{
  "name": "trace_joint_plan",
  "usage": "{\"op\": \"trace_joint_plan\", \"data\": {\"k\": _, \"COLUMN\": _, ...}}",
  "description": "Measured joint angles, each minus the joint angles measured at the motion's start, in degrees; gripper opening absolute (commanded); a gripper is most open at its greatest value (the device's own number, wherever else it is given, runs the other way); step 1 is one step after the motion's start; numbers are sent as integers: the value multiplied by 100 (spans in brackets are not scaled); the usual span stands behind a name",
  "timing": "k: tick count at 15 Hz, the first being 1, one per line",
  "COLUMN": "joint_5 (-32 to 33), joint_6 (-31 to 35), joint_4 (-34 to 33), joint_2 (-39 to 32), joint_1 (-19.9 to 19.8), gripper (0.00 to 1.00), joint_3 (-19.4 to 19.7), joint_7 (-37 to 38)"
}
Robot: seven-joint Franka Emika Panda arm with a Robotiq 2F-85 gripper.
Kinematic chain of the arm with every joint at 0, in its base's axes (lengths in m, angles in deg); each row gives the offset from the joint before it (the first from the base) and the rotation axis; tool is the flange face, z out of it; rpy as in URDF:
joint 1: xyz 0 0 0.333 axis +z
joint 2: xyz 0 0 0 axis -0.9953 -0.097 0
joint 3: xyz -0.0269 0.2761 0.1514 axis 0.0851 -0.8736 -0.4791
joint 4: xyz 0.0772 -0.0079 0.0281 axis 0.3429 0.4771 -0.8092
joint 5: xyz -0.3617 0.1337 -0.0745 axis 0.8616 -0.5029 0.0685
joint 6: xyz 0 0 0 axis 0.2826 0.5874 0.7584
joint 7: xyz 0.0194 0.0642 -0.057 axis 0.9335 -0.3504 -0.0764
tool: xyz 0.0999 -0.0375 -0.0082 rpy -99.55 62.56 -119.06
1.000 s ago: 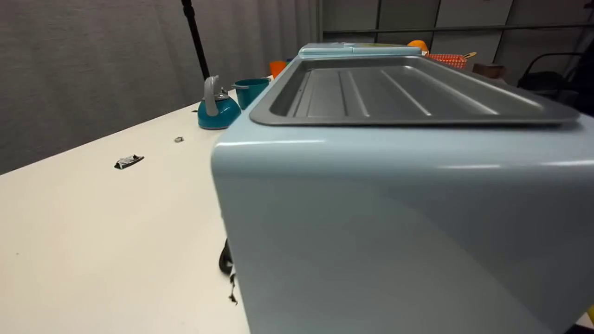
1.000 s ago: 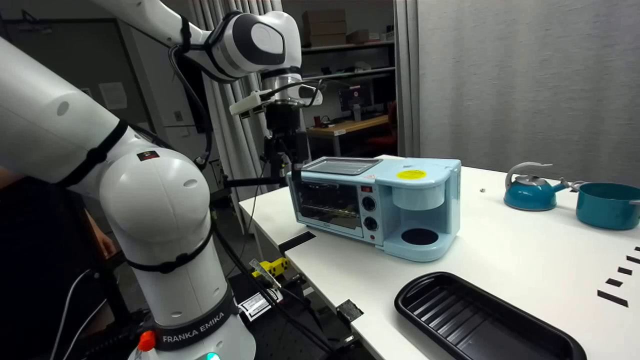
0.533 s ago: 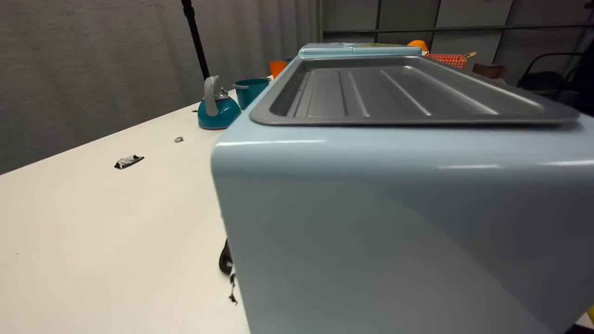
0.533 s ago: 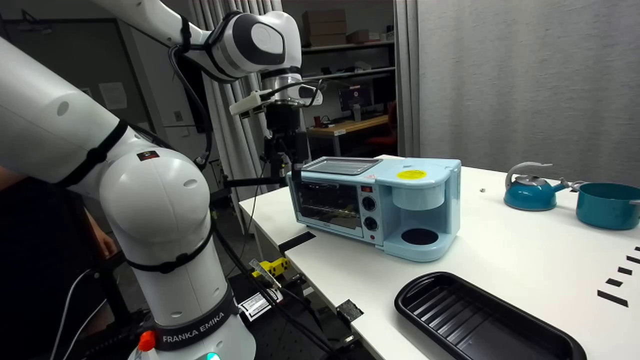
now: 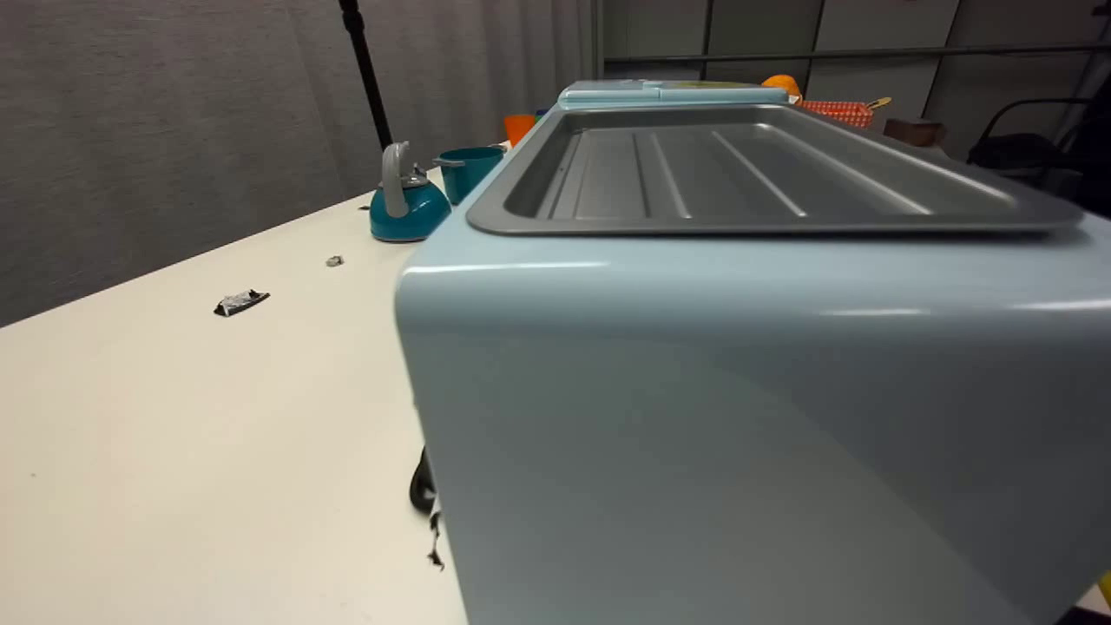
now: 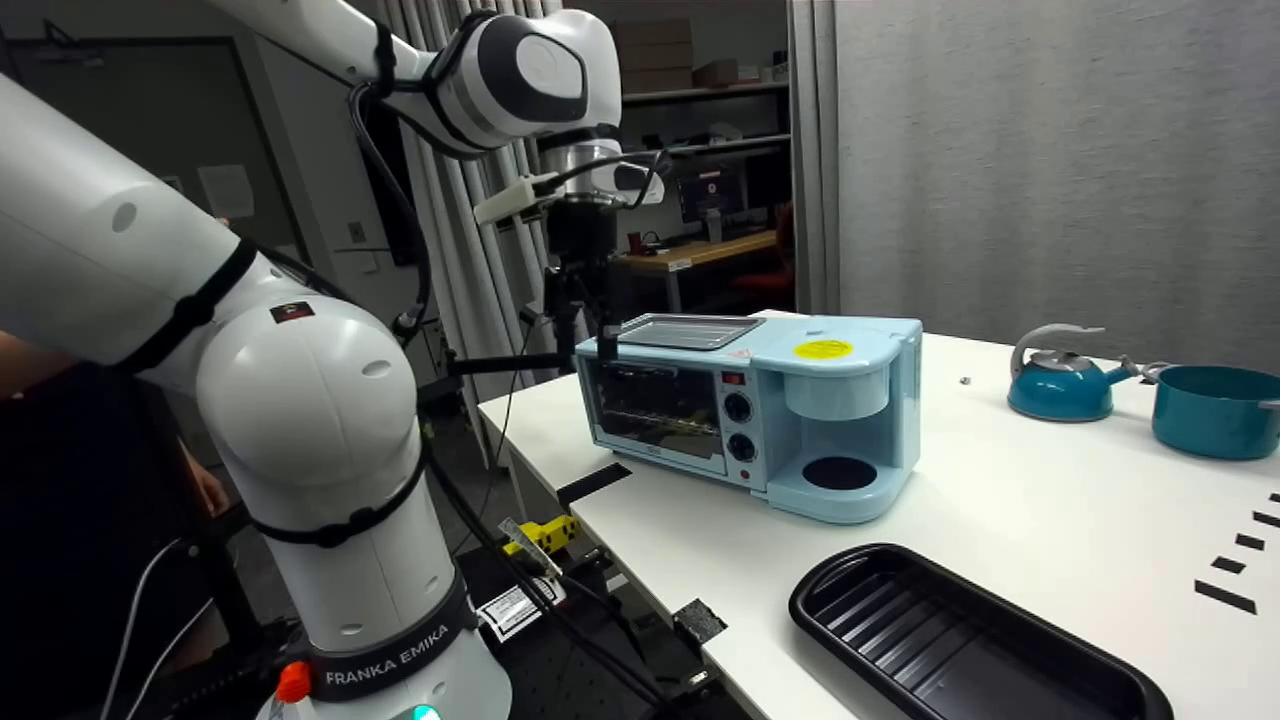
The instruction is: Press the button on the top of the oven to open the drawer
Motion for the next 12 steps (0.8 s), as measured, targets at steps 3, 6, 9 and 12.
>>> {"op": "trace_joint_plan", "data": {"k": 3, "joint_5": 260, "joint_6": 46, "joint_4": -104, "joint_2": -108, "joint_1": -224, "gripper": 100, "joint_3": 191, "joint_7": -2}}
{"op": "trace_joint_plan", "data": {"k": 6, "joint_5": 481, "joint_6": 195, "joint_4": -335, "joint_2": -344, "joint_1": -446, "gripper": 100, "joint_3": 397, "joint_7": -30}}
{"op": "trace_joint_plan", "data": {"k": 9, "joint_5": 562, "joint_6": 450, "joint_4": -649, "joint_2": -680, "joint_1": -574, "gripper": 100, "joint_3": 563, "joint_7": -94}}
{"op": "trace_joint_plan", "data": {"k": 12, "joint_5": 593, "joint_6": 620, "joint_4": -1042, "joint_2": -1090, "joint_1": -590, "gripper": 100, "joint_3": 625, "joint_7": -201}}
